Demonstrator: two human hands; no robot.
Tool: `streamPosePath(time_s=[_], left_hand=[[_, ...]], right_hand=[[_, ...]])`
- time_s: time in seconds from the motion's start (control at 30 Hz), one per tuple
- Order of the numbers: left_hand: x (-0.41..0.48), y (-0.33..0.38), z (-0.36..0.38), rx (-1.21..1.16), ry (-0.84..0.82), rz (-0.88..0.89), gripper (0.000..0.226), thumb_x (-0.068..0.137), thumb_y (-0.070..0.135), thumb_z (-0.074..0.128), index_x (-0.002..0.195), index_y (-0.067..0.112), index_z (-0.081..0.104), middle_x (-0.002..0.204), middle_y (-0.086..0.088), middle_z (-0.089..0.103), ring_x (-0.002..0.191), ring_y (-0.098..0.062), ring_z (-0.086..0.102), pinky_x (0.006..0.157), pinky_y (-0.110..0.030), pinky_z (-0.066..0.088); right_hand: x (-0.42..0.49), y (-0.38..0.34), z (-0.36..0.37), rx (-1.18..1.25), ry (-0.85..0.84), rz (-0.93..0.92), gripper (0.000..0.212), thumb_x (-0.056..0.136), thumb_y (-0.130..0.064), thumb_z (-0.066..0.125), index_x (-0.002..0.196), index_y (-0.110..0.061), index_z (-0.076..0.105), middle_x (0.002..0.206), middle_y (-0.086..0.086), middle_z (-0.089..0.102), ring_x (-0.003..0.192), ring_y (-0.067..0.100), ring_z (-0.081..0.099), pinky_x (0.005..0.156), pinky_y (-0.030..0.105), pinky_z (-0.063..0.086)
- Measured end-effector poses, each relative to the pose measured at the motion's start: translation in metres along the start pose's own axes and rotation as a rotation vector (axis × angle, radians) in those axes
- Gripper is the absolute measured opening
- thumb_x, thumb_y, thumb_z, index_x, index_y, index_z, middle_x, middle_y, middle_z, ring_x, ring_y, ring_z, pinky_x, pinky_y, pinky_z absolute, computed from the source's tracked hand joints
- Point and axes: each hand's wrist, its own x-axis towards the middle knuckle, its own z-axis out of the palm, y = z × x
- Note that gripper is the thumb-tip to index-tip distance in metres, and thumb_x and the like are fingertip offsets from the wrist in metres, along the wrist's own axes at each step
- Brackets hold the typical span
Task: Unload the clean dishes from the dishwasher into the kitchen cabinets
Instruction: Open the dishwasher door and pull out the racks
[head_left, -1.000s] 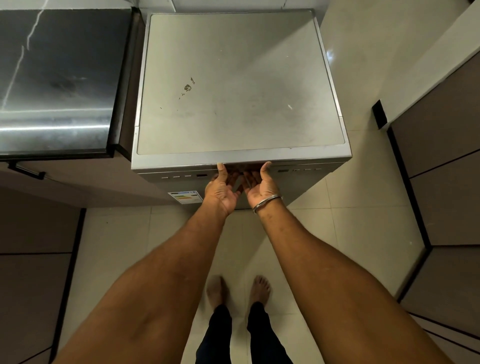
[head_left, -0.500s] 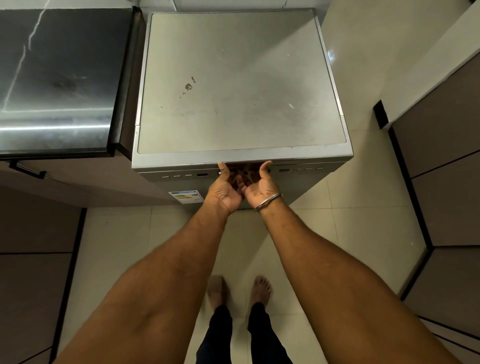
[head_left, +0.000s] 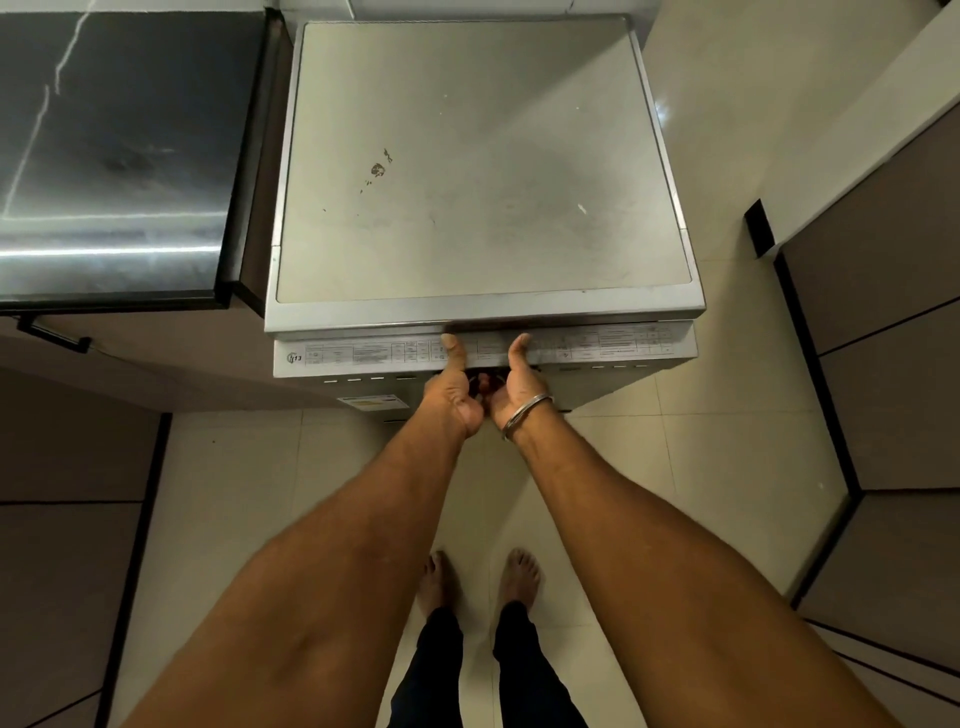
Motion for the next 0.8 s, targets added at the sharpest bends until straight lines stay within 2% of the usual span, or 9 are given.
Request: streamPosePath(time_s=[0.07, 0.13, 0.23, 0.3, 0.37, 0.43, 0.63, 0.73, 0.8], left_hand=[[-0.023, 0.003, 0.002, 0.004, -0.043, 0.036, 0.074, 0.073, 0.058, 0.082, 0.12, 0.004, 0.066, 0.112, -0.018, 0.073, 0.085, -0.026, 0.069, 0.064, -0.035, 0.063], [-0.027, 0.004, -0.001, 0.104, -0.017, 0.065, 0.06, 0.084, 0.05, 0.077, 0.118, 0.003, 0.062, 0.105, -0.017, 0.071, 0.079, -0.026, 0.069, 0.064, -0.04, 0.063], [-0.032, 0.005, -0.009, 0.443, 0.127, 0.171, 0.082, 0.072, 0.068, 0.081, 0.118, 0.004, 0.059, 0.106, -0.016, 0.07, 0.084, -0.031, 0.073, 0.067, -0.05, 0.064], [-0.039, 0.008, -0.016, 0.802, 0.282, 0.285, 0.095, 0.059, 0.088, 0.072, 0.107, 0.006, 0.062, 0.096, -0.008, 0.067, 0.083, -0.026, 0.069, 0.068, -0.04, 0.061], [-0.053, 0.014, -0.02, 1.114, 0.365, 0.397, 0.08, 0.068, 0.09, 0.063, 0.093, 0.014, 0.059, 0.084, -0.003, 0.058, 0.081, -0.024, 0.059, 0.068, -0.034, 0.05], [-0.062, 0.014, -0.023, 1.235, 0.408, 0.451, 0.076, 0.073, 0.088, 0.06, 0.088, 0.014, 0.059, 0.082, -0.003, 0.059, 0.08, -0.024, 0.06, 0.068, -0.036, 0.052], [-0.068, 0.002, -0.026, 1.482, 0.61, 0.608, 0.08, 0.076, 0.086, 0.056, 0.114, 0.016, 0.056, 0.111, -0.01, 0.064, 0.104, -0.028, 0.06, 0.08, -0.042, 0.047], [-0.064, -0.001, -0.031, 1.604, 0.635, 0.77, 0.081, 0.078, 0.079, 0.064, 0.132, 0.02, 0.044, 0.132, -0.015, 0.05, 0.121, -0.031, 0.047, 0.096, -0.046, 0.039], [-0.059, 0.0, -0.036, 1.678, 0.529, 0.825, 0.085, 0.083, 0.07, 0.065, 0.15, 0.03, 0.031, 0.159, -0.016, 0.023, 0.145, -0.037, 0.026, 0.111, -0.057, 0.026]], right_hand=[[-0.001, -0.002, -0.005, -0.004, -0.034, -0.008, 0.075, 0.077, -0.065, 0.073, 0.123, -0.007, 0.058, 0.096, 0.011, 0.065, 0.066, 0.023, 0.063, 0.068, 0.036, 0.058], [-0.003, -0.003, -0.01, -0.14, -0.026, -0.023, 0.073, 0.079, -0.065, 0.072, 0.121, -0.007, 0.056, 0.107, 0.013, 0.068, 0.082, 0.03, 0.07, 0.082, 0.049, 0.06], [-0.022, -0.007, -0.016, -0.594, 0.193, -0.149, 0.079, 0.074, -0.076, 0.067, 0.118, -0.011, 0.059, 0.11, 0.01, 0.069, 0.099, 0.032, 0.07, 0.088, 0.047, 0.059], [-0.04, -0.013, -0.02, -0.837, 0.34, -0.264, 0.088, 0.072, -0.078, 0.066, 0.126, -0.009, 0.06, 0.12, 0.01, 0.067, 0.111, 0.034, 0.065, 0.09, 0.043, 0.054], [-0.049, -0.019, -0.022, -1.035, 0.444, -0.374, 0.086, 0.073, -0.076, 0.067, 0.127, -0.01, 0.057, 0.128, 0.012, 0.063, 0.119, 0.035, 0.059, 0.092, 0.045, 0.049], [-0.052, -0.019, -0.025, -1.159, 0.497, -0.492, 0.085, 0.071, -0.079, 0.066, 0.123, -0.013, 0.055, 0.126, 0.011, 0.063, 0.116, 0.034, 0.059, 0.093, 0.046, 0.05], [-0.048, -0.017, -0.033, -1.565, 0.615, -0.845, 0.078, 0.07, -0.075, 0.069, 0.121, -0.021, 0.046, 0.118, 0.015, 0.056, 0.108, 0.034, 0.053, 0.086, 0.046, 0.045], [-0.049, -0.023, -0.037, -1.753, 0.514, -0.969, 0.072, 0.076, -0.066, 0.071, 0.133, -0.032, 0.045, 0.128, 0.012, 0.047, 0.116, 0.032, 0.045, 0.092, 0.046, 0.043], [-0.049, -0.024, -0.04, -1.866, 0.421, -1.042, 0.064, 0.081, -0.06, 0.07, 0.135, -0.033, 0.051, 0.135, 0.01, 0.045, 0.123, 0.031, 0.041, 0.097, 0.046, 0.039]])
